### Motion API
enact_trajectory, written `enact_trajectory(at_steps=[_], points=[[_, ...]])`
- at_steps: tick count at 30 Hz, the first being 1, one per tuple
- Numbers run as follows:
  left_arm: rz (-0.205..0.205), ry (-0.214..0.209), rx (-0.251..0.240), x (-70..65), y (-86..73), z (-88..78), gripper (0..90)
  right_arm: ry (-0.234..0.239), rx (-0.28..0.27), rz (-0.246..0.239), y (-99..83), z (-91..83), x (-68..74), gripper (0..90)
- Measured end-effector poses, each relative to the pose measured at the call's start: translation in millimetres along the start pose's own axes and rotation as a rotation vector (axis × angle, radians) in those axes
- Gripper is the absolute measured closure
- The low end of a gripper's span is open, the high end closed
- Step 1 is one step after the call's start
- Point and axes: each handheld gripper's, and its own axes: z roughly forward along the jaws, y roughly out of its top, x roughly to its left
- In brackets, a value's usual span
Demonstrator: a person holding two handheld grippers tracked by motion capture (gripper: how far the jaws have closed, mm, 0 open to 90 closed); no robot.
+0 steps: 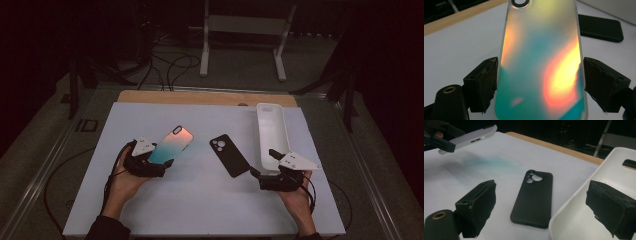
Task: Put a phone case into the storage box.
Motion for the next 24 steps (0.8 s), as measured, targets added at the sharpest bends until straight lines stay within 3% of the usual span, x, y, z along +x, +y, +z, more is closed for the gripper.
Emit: enact_trajectory(at_steps=[7,9,18,24], points=[[0.032,-0.001,-0.029,-10.7,5.4,-4.7,17.0,0.036,0.008,-0.025,12.2,5.4,2.4,9.2],[0.037,-0.001,-0.035,-12.4,6.5,-5.4,17.0,0.065,0.002,-0.006,15.8,6.3,3.3,9.3],[0.08,-0.025,-0.076,-30.6,17.9,-9.8,17.0,0.099,0.008,-0.023,33.6,13.7,10.8,9.3],[0.1,-0.043,-0.103,-40.7,24.0,-12.4,17.0,0.164,0.001,0.0,48.8,31.6,23.3,9.3]])
